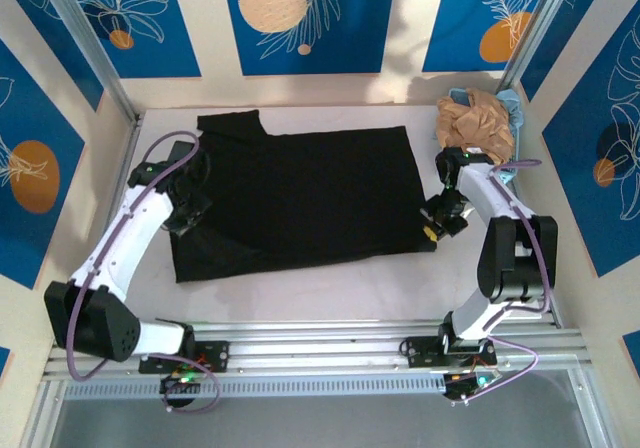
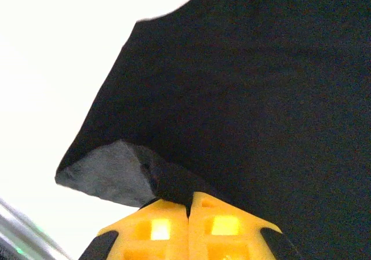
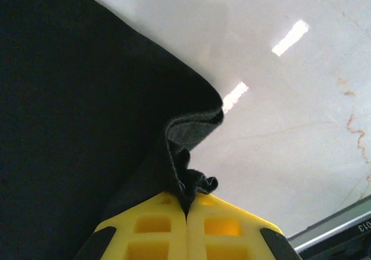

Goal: Fold and stack the t-shirts

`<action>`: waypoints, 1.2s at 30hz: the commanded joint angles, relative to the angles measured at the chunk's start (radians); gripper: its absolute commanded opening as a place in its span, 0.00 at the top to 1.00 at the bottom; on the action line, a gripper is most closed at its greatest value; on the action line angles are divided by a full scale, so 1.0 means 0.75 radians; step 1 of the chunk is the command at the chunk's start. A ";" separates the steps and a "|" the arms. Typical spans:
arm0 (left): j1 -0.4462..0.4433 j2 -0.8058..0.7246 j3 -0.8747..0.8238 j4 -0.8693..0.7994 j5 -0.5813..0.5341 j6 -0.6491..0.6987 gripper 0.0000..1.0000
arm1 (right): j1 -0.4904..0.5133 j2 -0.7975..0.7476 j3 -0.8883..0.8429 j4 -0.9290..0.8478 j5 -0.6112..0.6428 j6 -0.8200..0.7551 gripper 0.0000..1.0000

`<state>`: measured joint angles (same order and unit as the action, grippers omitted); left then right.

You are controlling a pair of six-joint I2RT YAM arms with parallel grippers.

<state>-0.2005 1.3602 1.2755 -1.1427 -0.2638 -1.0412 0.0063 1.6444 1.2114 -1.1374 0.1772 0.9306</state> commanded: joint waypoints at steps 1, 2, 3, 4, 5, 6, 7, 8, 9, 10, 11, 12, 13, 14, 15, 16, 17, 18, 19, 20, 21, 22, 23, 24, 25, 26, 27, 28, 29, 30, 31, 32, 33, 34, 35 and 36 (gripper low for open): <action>0.028 0.060 0.102 0.084 -0.075 0.164 1.00 | -0.004 0.072 0.080 -0.028 0.024 -0.008 1.00; 0.030 0.086 0.120 0.104 -0.074 0.193 1.00 | -0.004 0.092 0.101 -0.028 0.029 -0.010 1.00; 0.032 0.107 0.132 0.131 -0.072 0.221 1.00 | -0.002 0.111 0.120 -0.028 0.035 -0.013 1.00; 0.036 0.126 0.141 0.150 -0.064 0.242 1.00 | -0.001 0.127 0.137 -0.028 0.039 -0.017 1.00; 0.041 0.150 0.155 0.158 -0.068 0.257 1.00 | 0.003 0.144 0.155 -0.027 0.044 -0.022 1.00; 0.045 0.172 0.165 0.169 -0.066 0.273 1.00 | 0.004 0.161 0.174 -0.028 0.046 -0.024 1.00; 0.050 0.193 0.173 0.183 -0.060 0.290 1.00 | 0.006 0.173 0.187 -0.027 0.046 -0.026 1.00; 0.055 0.215 0.183 0.198 -0.052 0.306 1.00 | 0.006 0.188 0.201 -0.026 0.045 -0.028 1.00; 0.058 0.237 0.196 0.209 -0.051 0.319 1.00 | 0.008 0.201 0.211 -0.026 0.046 -0.028 1.00; 0.060 0.254 0.204 0.224 -0.049 0.333 1.00 | 0.007 0.211 0.221 -0.024 0.046 -0.029 1.00; 0.063 0.270 0.214 0.241 -0.046 0.353 1.00 | 0.010 0.224 0.231 -0.024 0.046 -0.026 1.00; 0.066 0.286 0.226 0.255 -0.051 0.369 1.00 | 0.010 0.235 0.242 -0.026 0.048 -0.025 1.00; 0.066 0.303 0.238 0.266 -0.052 0.381 1.00 | 0.010 0.246 0.251 -0.028 0.049 -0.024 1.00; 0.068 0.322 0.251 0.274 -0.050 0.399 1.00 | 0.012 0.256 0.261 -0.030 0.054 -0.024 1.00; 0.069 0.341 0.272 0.268 -0.056 0.411 1.00 | 0.012 0.264 0.271 -0.030 0.058 -0.024 1.00; 0.069 0.362 0.291 0.251 -0.066 0.415 1.00 | 0.012 0.273 0.277 -0.030 0.058 -0.025 1.00; 0.071 0.385 0.313 0.231 -0.076 0.420 1.00 | 0.012 0.283 0.284 -0.028 0.057 -0.025 1.00; 0.070 0.403 0.330 0.211 -0.092 0.424 1.00 | 0.014 0.293 0.292 -0.022 0.057 -0.032 1.00; 0.071 0.414 0.338 0.197 -0.104 0.423 1.00 | 0.015 0.309 0.303 -0.022 0.060 -0.037 1.00; 0.074 0.423 0.344 0.183 -0.121 0.423 1.00 | 0.018 0.325 0.318 -0.022 0.062 -0.043 1.00; 0.077 0.428 0.343 0.175 -0.136 0.419 1.00 | 0.020 0.339 0.332 -0.022 0.069 -0.050 1.00; 0.079 0.430 0.341 0.169 -0.149 0.417 1.00 | 0.022 0.351 0.343 -0.025 0.077 -0.052 1.00; 0.083 0.430 0.335 0.163 -0.166 0.413 1.00 | 0.024 0.362 0.353 -0.028 0.086 -0.055 1.00; 0.089 0.428 0.328 0.166 -0.178 0.409 1.00 | 0.023 0.372 0.359 -0.026 0.090 -0.058 1.00; 0.095 0.428 0.319 0.170 -0.181 0.408 1.00 | 0.024 0.383 0.367 -0.027 0.096 -0.061 1.00; 0.103 0.423 0.310 0.181 -0.185 0.405 1.00 | 0.024 0.392 0.374 -0.026 0.098 -0.063 1.00; 0.109 0.422 0.301 0.195 -0.186 0.407 1.00 | 0.024 0.401 0.382 -0.025 0.101 -0.066 1.00; 0.114 0.420 0.298 0.206 -0.184 0.410 1.00 | 0.024 0.406 0.389 -0.026 0.105 -0.065 1.00; 0.117 0.420 0.298 0.214 -0.188 0.414 1.00 | 0.026 0.411 0.396 -0.024 0.108 -0.067 1.00; 0.119 0.422 0.303 0.219 -0.193 0.418 1.00 | 0.026 0.417 0.405 -0.022 0.109 -0.070 1.00; 0.122 0.427 0.309 0.219 -0.195 0.421 1.00 | 0.028 0.419 0.413 -0.020 0.111 -0.071 1.00; 0.123 0.433 0.319 0.217 -0.201 0.427 1.00 | 0.030 0.425 0.424 -0.021 0.110 -0.074 1.00; 0.126 0.437 0.327 0.218 -0.205 0.432 1.00 | 0.031 0.429 0.436 -0.022 0.110 -0.076 1.00; 0.128 0.442 0.335 0.216 -0.208 0.435 1.00 | 0.032 0.435 0.448 -0.023 0.108 -0.078 1.00; 0.131 0.448 0.342 0.215 -0.210 0.438 1.00 | 0.034 0.443 0.462 -0.027 0.106 -0.077 1.00; 0.133 0.452 0.349 0.215 -0.212 0.443 1.00 | 0.035 0.449 0.474 -0.029 0.104 -0.075 1.00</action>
<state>-0.1173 1.6829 1.5021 -0.9825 -0.3801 -0.7357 0.0277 1.9606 1.5246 -1.1389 0.2302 0.8810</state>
